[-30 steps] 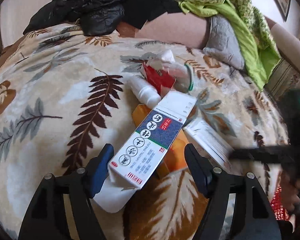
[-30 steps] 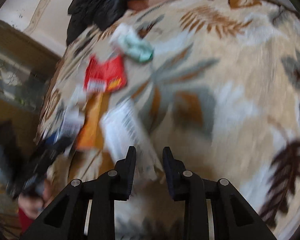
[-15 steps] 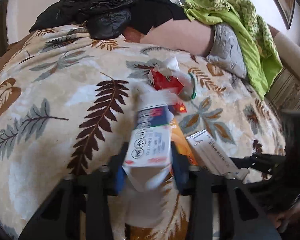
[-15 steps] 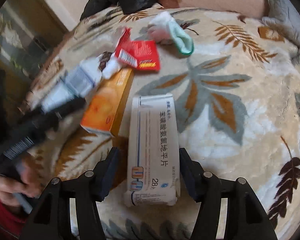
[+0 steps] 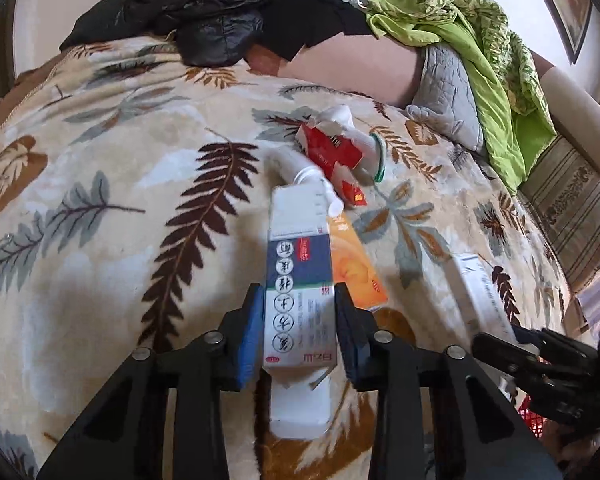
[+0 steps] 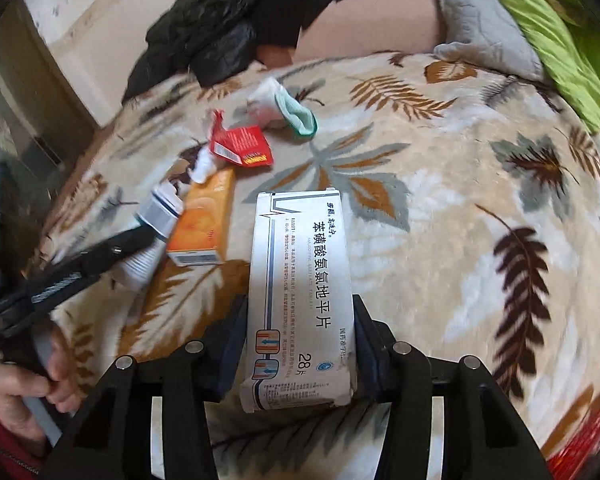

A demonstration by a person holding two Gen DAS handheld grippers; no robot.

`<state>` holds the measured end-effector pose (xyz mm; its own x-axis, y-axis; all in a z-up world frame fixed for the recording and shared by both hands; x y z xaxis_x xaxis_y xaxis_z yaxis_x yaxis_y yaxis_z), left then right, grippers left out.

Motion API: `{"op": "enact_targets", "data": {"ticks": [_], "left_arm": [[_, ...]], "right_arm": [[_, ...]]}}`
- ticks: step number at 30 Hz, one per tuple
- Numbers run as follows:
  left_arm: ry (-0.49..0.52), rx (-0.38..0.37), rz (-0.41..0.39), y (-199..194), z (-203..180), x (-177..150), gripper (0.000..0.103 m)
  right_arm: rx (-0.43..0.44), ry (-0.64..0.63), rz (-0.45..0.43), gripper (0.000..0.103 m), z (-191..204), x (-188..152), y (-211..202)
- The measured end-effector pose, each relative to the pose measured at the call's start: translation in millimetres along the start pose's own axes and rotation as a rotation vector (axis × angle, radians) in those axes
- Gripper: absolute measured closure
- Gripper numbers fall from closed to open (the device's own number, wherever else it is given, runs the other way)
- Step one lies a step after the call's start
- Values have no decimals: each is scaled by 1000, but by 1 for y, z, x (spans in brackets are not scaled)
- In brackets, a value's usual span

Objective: Collect trash
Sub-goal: 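Grasp the white medicine box with the left tool while the right tool grasps the white tablet box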

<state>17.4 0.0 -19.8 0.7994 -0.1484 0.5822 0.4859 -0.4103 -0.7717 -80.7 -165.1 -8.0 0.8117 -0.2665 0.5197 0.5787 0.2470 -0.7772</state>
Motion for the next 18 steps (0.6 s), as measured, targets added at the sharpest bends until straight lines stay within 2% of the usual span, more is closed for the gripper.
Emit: {"op": "enact_targets", "data": {"ticks": [2,9,10,13,18], "left_arm": [[-21,10,9,2,6,-3,42],[-86,33,19,14,18,-3,42],[-90,47,13,17,19,-2,45],[-92,74,26,24,22,-1,69],[-84,108,9,19,18,-1,71]], "right_arm": [[26,11,2,50,5,-7,-4],[35,13,-9,50,10,-7,-5],[33,16,-12,50,8,-6,-5],[33,31,-17,50,4,-4,-7],[11,41,-35,50,-2,-1,-13]]}}
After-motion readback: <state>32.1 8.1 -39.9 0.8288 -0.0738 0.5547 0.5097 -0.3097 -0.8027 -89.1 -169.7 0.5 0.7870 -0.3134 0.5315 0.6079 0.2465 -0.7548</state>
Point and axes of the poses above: each gripper's, at about its wrist camera, not at the fingertips, and y roughly the way its jaws point, z to its left, x to its top, the point moved 8 cm from there along y, roughly the way its jaws point, and after that the axes turned 3 degrees about x, right-handed, at the moved point
